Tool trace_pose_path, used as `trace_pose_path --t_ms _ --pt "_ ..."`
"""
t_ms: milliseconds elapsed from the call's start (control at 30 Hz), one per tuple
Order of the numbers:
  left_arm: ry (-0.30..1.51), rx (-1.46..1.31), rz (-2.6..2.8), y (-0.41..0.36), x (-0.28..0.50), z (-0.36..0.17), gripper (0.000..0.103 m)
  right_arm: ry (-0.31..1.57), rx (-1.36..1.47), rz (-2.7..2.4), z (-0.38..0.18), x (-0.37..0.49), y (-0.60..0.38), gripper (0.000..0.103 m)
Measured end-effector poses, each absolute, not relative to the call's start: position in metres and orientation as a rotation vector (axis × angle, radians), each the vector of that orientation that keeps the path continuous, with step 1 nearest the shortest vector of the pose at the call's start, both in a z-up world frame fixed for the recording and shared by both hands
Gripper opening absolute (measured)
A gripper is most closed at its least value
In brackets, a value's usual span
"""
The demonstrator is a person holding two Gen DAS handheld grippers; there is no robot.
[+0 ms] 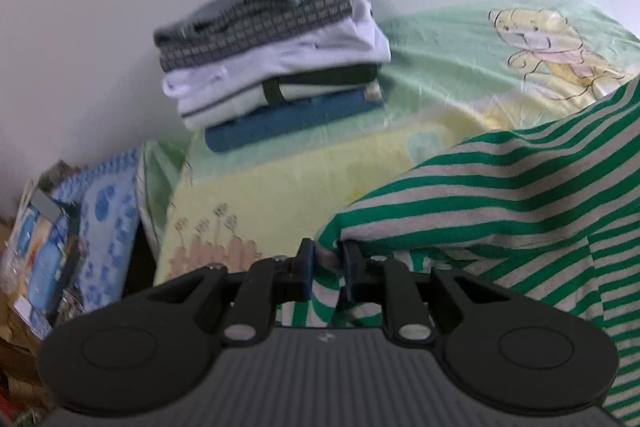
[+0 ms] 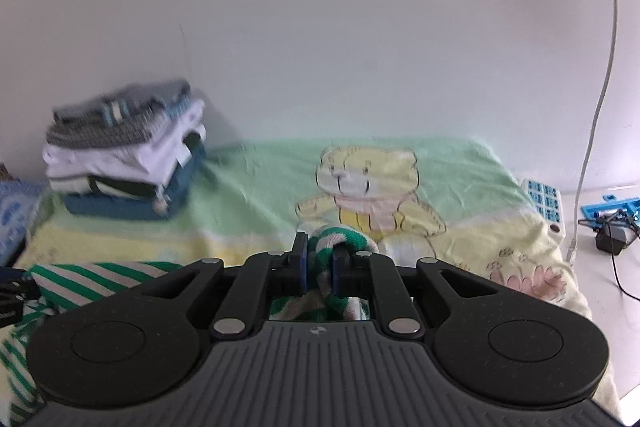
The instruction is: Fold clothes
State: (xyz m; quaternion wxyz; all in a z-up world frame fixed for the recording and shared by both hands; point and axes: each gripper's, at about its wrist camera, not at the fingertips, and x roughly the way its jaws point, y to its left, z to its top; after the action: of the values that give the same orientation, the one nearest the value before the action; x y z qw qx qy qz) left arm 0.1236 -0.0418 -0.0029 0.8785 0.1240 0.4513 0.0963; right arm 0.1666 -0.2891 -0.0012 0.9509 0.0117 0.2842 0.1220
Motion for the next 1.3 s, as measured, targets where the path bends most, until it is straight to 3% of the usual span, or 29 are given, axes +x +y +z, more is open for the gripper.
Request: trace_pose_path --t_ms 300,400,633,700,767,833,867,1100,1300 --pt "1.001 0.219 0.197 -0.040 0.142 -0.032 0.025 0.682 0.022 0.246 -0.036 0.196 -0.283 0.017" --pt "1.014 0.215 0.189 -0.039 0.146 -0.039 0.029 0.706 0.015 0.241 -0.044 0.199 -0.281 0.029" --pt "1.023 0.206 0.174 -0.038 0.151 -0.047 0.032 0.759 0.025 0.223 -0.044 0.201 -0.280 0.033" --pt "1.022 0.190 0.165 -0.036 0.150 -0.046 0.035 0.772 0.048 0.222 -0.037 0.199 -0.283 0.035" --pt "1.021 0.179 0.159 -0.035 0.148 -0.044 0.045 0.776 0.094 0.234 -0.028 0.194 -0.289 0.037" --pt "1.020 0.169 0.155 -0.034 0.146 -0.042 0.047 0.775 0.140 0.246 -0.018 0.187 -0.297 0.055" --pt "1.018 0.163 0.152 -0.034 0.144 -0.041 0.049 0.771 0.151 0.247 -0.013 0.183 -0.300 0.058" --pt "1.000 0.133 0.137 -0.034 0.126 -0.028 0.065 0.722 0.087 0.297 0.015 0.142 -0.311 0.067" --pt "0.985 0.113 0.108 -0.042 0.103 -0.016 0.072 0.780 0.029 0.348 0.010 0.097 -0.318 0.068"
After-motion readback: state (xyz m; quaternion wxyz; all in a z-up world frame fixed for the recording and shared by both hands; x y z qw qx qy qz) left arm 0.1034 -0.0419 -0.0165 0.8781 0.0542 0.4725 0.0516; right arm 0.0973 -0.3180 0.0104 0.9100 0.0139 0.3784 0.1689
